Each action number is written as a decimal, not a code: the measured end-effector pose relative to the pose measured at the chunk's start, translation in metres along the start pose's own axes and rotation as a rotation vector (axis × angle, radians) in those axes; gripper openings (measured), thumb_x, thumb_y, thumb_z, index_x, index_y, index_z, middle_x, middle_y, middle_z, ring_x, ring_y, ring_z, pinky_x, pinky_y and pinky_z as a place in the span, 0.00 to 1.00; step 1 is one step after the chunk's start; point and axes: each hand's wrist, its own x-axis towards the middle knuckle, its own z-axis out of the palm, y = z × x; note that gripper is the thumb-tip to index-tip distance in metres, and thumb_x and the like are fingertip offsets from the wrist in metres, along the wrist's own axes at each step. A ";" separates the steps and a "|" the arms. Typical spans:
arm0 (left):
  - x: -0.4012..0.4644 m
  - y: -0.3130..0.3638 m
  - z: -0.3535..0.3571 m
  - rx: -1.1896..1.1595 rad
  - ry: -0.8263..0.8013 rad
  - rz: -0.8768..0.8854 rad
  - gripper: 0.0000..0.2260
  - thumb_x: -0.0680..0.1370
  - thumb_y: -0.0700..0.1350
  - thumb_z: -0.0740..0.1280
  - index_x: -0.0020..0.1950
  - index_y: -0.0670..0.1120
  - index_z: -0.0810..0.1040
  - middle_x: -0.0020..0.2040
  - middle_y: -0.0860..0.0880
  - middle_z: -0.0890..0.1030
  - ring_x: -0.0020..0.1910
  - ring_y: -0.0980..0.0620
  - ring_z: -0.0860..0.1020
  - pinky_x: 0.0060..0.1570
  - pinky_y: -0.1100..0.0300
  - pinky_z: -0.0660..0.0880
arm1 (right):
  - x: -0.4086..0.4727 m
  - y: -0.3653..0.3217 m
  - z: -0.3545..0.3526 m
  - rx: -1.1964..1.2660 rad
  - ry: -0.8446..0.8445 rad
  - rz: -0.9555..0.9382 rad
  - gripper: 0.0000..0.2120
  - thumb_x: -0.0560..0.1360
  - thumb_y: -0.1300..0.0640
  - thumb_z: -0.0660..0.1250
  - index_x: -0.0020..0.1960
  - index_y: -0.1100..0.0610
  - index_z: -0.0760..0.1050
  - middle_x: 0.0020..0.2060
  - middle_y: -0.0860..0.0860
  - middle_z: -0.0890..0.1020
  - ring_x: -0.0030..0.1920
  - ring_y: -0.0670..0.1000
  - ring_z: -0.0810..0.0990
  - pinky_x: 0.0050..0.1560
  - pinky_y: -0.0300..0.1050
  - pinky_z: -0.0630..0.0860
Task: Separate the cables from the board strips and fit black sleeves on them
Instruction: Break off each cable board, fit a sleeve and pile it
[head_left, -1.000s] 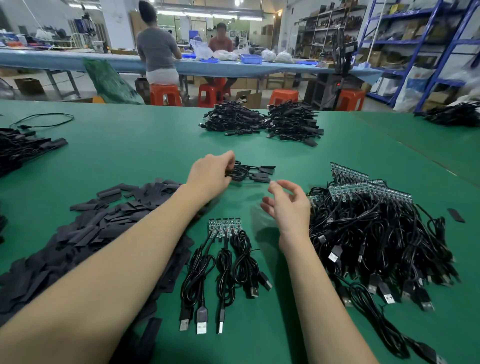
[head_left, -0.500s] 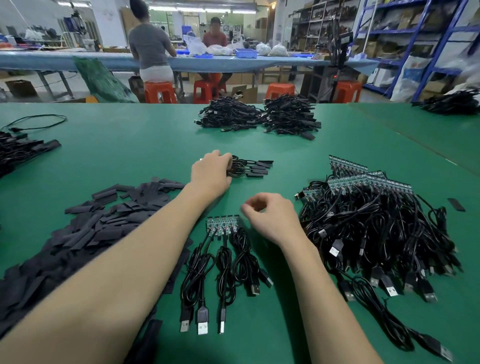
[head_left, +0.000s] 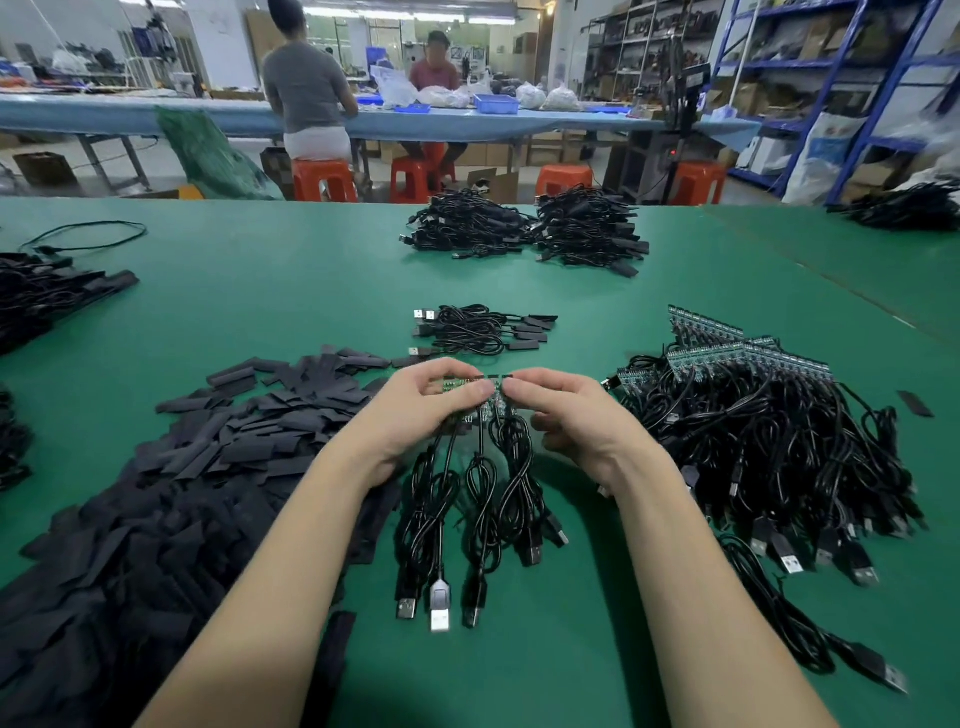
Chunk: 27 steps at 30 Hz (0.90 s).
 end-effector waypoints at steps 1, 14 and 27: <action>-0.001 0.000 0.002 -0.076 -0.010 -0.012 0.17 0.65 0.55 0.78 0.50 0.50 0.84 0.46 0.48 0.86 0.44 0.52 0.82 0.48 0.60 0.78 | 0.000 0.000 0.000 0.011 -0.008 0.008 0.12 0.71 0.50 0.77 0.53 0.52 0.85 0.43 0.46 0.84 0.36 0.46 0.68 0.32 0.38 0.63; -0.007 0.006 0.003 -0.440 -0.129 -0.128 0.09 0.68 0.40 0.76 0.47 0.43 0.82 0.39 0.43 0.84 0.32 0.50 0.83 0.32 0.59 0.80 | -0.002 -0.001 0.012 0.362 -0.213 0.166 0.06 0.71 0.57 0.72 0.48 0.55 0.81 0.23 0.43 0.69 0.20 0.41 0.59 0.24 0.34 0.48; -0.001 0.003 -0.007 -0.370 0.079 -0.094 0.05 0.74 0.39 0.73 0.46 0.47 0.80 0.38 0.51 0.81 0.35 0.57 0.79 0.37 0.64 0.77 | -0.005 -0.011 -0.018 0.184 0.036 -0.008 0.18 0.63 0.52 0.79 0.51 0.55 0.83 0.36 0.45 0.84 0.29 0.42 0.67 0.25 0.32 0.62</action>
